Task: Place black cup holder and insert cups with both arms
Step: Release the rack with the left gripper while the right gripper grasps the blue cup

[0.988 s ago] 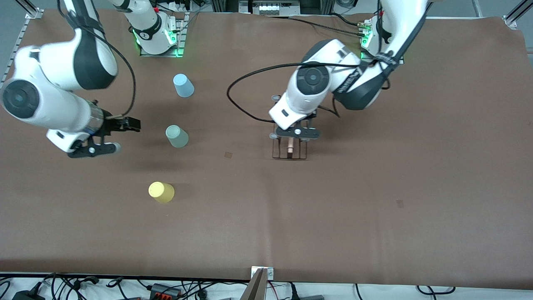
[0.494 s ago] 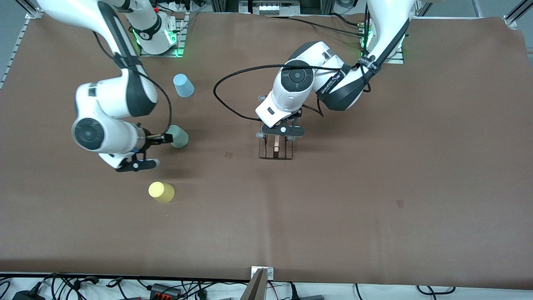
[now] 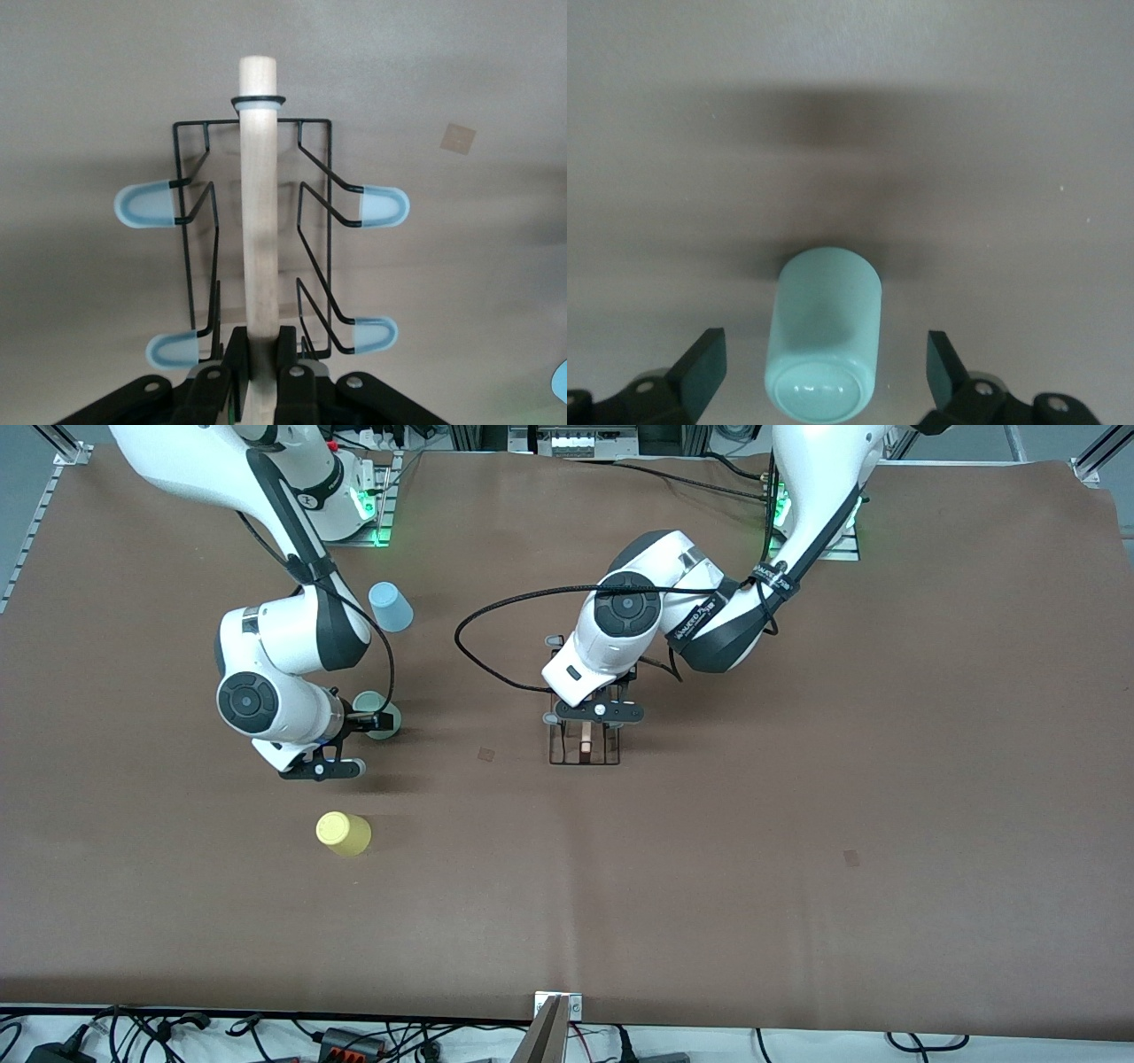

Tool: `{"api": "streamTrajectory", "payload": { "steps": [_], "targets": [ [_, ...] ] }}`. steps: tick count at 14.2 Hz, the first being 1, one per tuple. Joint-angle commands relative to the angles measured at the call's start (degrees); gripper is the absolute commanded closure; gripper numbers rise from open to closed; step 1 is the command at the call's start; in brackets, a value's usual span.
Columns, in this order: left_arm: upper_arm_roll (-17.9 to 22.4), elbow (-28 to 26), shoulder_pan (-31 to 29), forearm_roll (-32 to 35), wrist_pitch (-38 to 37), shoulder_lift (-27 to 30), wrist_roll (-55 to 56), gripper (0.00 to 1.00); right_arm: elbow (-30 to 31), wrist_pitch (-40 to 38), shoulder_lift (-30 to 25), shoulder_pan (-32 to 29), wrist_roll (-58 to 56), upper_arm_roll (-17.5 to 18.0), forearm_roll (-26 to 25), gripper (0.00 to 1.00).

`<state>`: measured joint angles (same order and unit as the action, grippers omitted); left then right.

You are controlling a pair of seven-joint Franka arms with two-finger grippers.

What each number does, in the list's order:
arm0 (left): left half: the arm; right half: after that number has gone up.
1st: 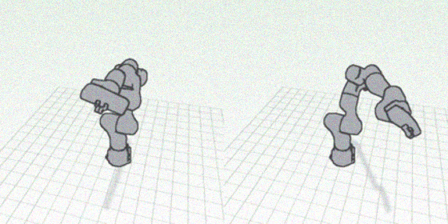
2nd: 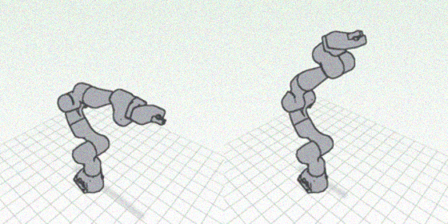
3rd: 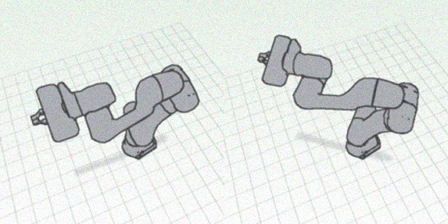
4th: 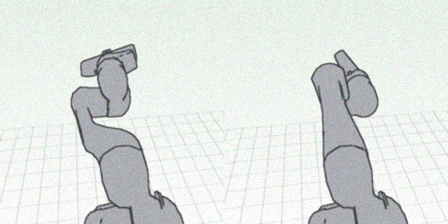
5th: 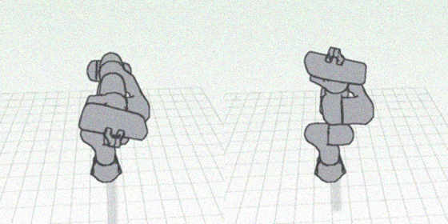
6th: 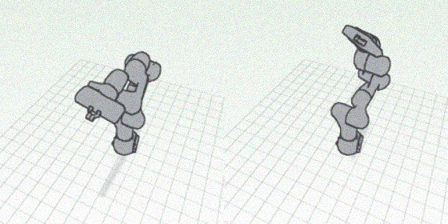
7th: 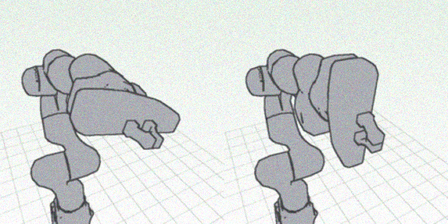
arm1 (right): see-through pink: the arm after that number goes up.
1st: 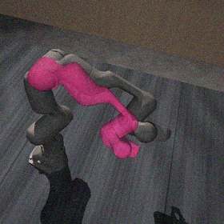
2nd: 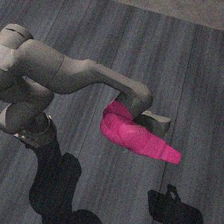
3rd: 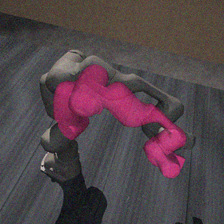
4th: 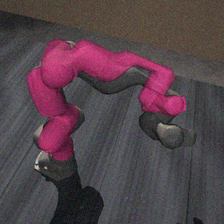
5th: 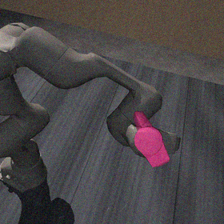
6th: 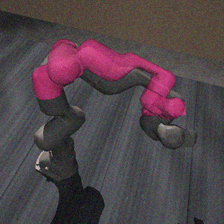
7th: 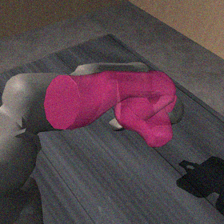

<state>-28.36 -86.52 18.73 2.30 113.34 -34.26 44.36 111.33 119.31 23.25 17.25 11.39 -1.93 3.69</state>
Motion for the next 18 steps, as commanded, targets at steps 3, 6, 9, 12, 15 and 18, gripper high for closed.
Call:
{"api": "streamTrajectory", "payload": {
  "steps": [3,6,9,12,15,18],
  "targets": [
    [0.3,2.2,-0.6,0.7,-2.8,0.4,0.3,0.0,7.0,2.8,-5.9,0.6,2.5,-0.2,0.7,0.0],
    [0.1,7.4,-3.3,0.7,-10.7,1.9,-0.1,0.0,10.0,7.7,-5.9,2.9,5.6,-0.2,0.7,0.0],
    [0.3,11.0,-7.3,0.8,-17.1,3.2,-2.2,0.0,10.7,9.5,-4.4,3.1,5.6,-0.2,0.7,0.0],
    [0.4,10.8,-12.6,0.9,-20.8,4.0,-7.9,0.0,10.7,9.1,-4.4,3.0,5.6,-0.3,0.7,0.0],
    [0.4,10.1,-19.8,1.0,-22.1,5.8,-18.5,0.0,10.6,9.0,-3.3,2.8,5.6,-0.3,0.7,0.0],
    [0.8,10.3,-24.4,2.6,-24.5,7.5,-21.6,0.0,10.2,8.7,-2.9,2.8,5.6,-0.3,0.6,0.13]
  ]
}}
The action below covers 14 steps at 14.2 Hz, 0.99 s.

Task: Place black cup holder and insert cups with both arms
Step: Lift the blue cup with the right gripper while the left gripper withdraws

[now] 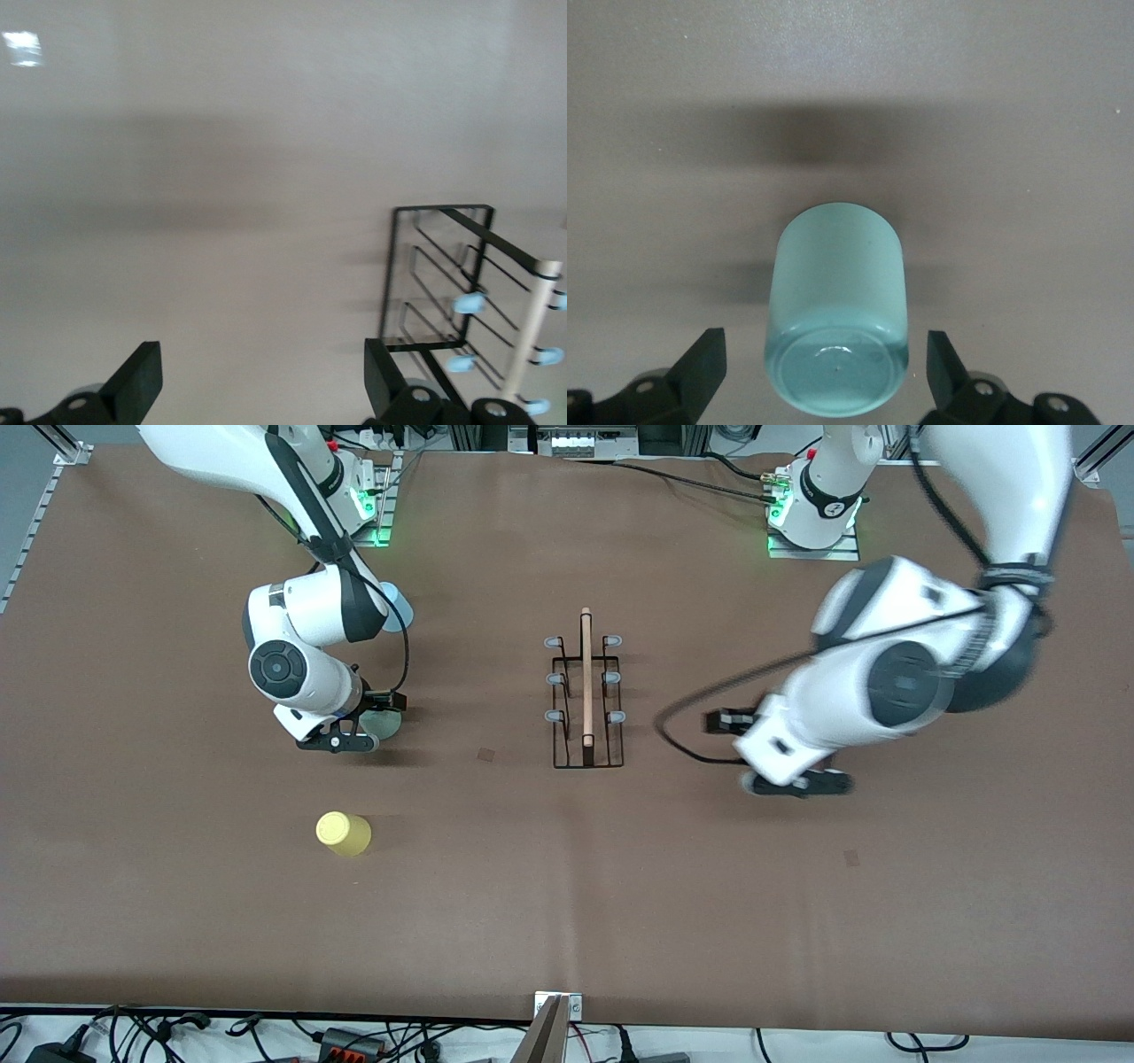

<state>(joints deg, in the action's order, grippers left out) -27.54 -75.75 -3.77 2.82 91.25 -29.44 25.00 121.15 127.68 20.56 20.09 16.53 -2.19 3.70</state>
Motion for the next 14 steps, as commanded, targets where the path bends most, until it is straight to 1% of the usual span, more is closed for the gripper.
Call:
{"api": "streamTrajectory", "payload": {
  "steps": [1,2,3,4,5,7,8,9,10,11,14],
  "targets": [
    [-0.1,-0.6,-3.5,4.9,-2.7,3.6,-3.5,0.0,-0.2,-0.1,-0.2,-0.1,0.5,0.0,0.7,0.3],
    [0.9,-1.4,-3.8,5.8,-2.6,5.5,-6.0,0.0,-1.3,-0.8,-0.1,-0.5,0.5,-0.1,0.7,0.47],
    [4.0,-3.1,-3.4,5.6,-2.0,8.5,-7.7,0.0,-2.9,-2.3,0.1,-0.7,0.0,-0.1,0.7,0.63],
    [6.9,-4.5,-3.1,4.9,-1.3,11.6,-8.6,0.0,-4.8,-4.6,0.4,-0.7,-0.1,-0.1,0.6,0.7],
    [8.2,-5.0,-3.1,4.8,-1.3,13.9,-8.7,0.0,-7.3,-7.8,0.4,-0.5,0.0,-0.1,0.6,0.74],
    [11.5,-8.8,-2.8,4.7,0.1,19.0,-8.7,0.0,-13.5,-14.6,0.4,0.0,0.1,0.1,0.6,0.75],
    [13.0,-12.7,-2.8,4.1,1.5,21.5,-9.7,0.0,-16.6,-18.3,0.4,0.6,0.3,0.3,0.6,0.75],
    [14.3,-16.5,-2.8,2.1,3.5,24.1,-11.7,0.0,-19.8,-21.3,0.4,2.1,0.6,0.9,0.6,0.75],
    [15.6,-20.5,-2.8,0.2,6.2,26.5,-13.4,0.0,-22.1,-22.6,0.4,4.2,1.3,1.0,0.8,0.75],
    [15.8,-24.3,-2.8,-0.4,8.5,29.2,-14.1,0.0,-24.3,-23.8,0.4,6.8,3.1,1.1,0.7,0.75],
    [15.8,-29.3,-2.8,-0.4,9.0,32.4,-13.6,0.0,-26.4,-24.7,0.3,14.9,10.0,1.1,0.6,0.74]
  ]
}}
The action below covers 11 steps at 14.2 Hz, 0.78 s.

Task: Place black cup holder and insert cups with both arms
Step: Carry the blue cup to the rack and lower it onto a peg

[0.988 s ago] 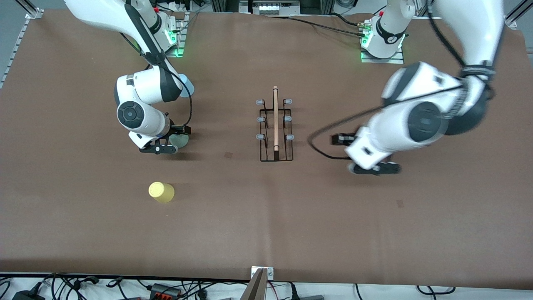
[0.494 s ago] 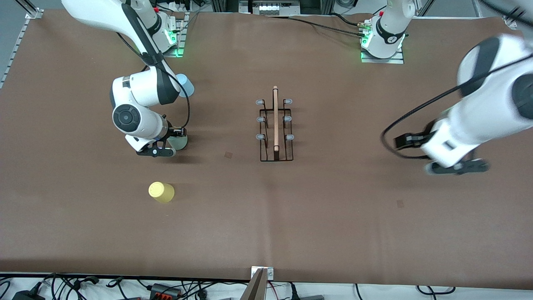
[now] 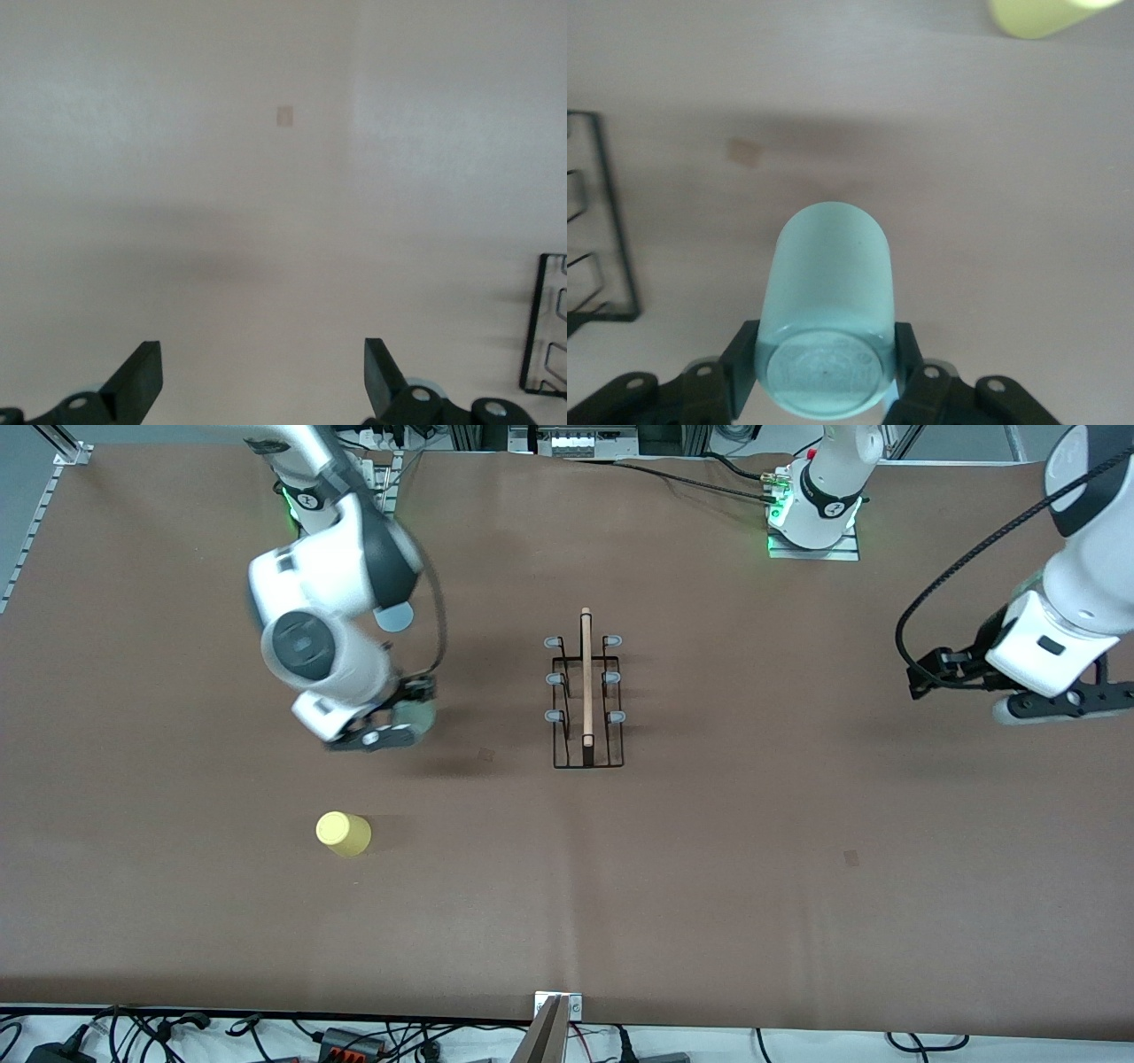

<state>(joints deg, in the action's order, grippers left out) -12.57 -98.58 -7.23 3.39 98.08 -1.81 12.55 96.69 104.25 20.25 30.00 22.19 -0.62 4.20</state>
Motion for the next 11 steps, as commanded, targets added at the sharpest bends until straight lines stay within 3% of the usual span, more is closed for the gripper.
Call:
{"api": "streamTrajectory", "payload": {
  "steps": [1,6,11],
  "targets": [
    [0.9,-6.7,0.4,-0.9,2.1,5.0,-1.0,0.0,-2.4,-1.3,0.5,7.0,5.9,-0.4,0.1,0.74],
    [0.7,-4.5,0.0,-1.2,1.9,4.0,-1.0,0.0,-2.5,-0.7,0.8,16.8,15.0,-0.4,0.7,0.74],
    [0.8,-4.4,-0.3,-1.3,2.0,3.7,-1.2,0.0,-3.7,1.4,2.2,17.7,17.1,-0.4,6.2,0.74]
  ]
}}
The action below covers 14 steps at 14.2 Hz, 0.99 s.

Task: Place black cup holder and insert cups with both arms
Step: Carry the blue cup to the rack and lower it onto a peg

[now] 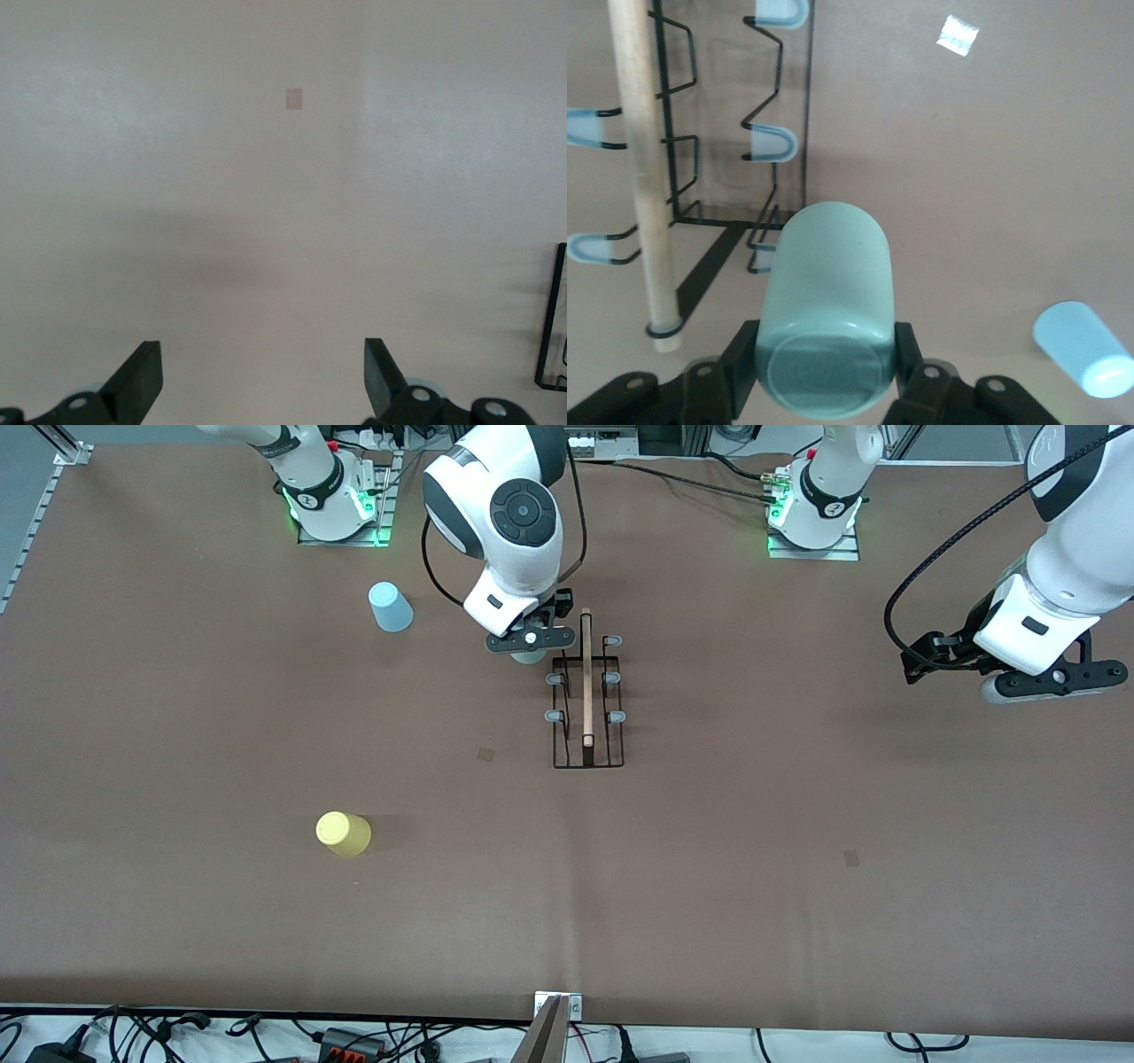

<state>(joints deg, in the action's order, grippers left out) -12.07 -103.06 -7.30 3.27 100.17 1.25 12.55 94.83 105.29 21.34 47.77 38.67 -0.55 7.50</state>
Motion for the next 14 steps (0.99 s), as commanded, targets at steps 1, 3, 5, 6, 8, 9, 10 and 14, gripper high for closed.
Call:
{"api": "streamTrajectory", "payload": {
  "steps": [1,3,5,6,8,9,10,14],
  "targets": [
    [0.3,0.0,-0.3,-1.2,-0.3,0.7,-1.4,0.0,-1.9,0.6,1.4,0.0,0.6,-0.5,3.5,0.74],
    [0.3,0.0,-0.6,-1.2,-0.1,0.6,-1.7,0.0,-2.5,0.9,1.8,0.0,0.7,-0.5,3.5,0.74],
    [0.3,0.0,-0.7,-1.2,-0.2,0.6,-1.7,0.0,-2.5,1.5,2.5,0.1,0.7,-0.5,3.6,0.74],
    [0.3,0.1,-0.6,-1.2,-0.2,0.6,-1.7,0.0,-2.5,1.5,3.0,0.1,0.7,-0.5,3.5,0.74],
    [0.3,0.0,-0.6,-1.2,-0.2,0.6,-1.7,0.0,-2.6,1.5,3.6,0.1,0.6,-0.5,3.6,0.74],
    [0.3,0.0,-0.6,-1.1,-0.2,0.6,-1.7,0.0,-3.1,1.5,4.0,0.2,0.6,-0.5,3.6,0.74],
    [0.3,0.0,-0.6,-1.1,-0.2,0.6,-1.7,0.0,-3.5,1.7,4.7,0.3,0.7,-0.5,3.6,0.74],
    [0.3,0.0,-0.6,-1.2,-0.2,0.6,-1.7,0.0,-4.0,4.1,7.6,1.2,0.7,-0.5,3.5,0.73]
  ]
}}
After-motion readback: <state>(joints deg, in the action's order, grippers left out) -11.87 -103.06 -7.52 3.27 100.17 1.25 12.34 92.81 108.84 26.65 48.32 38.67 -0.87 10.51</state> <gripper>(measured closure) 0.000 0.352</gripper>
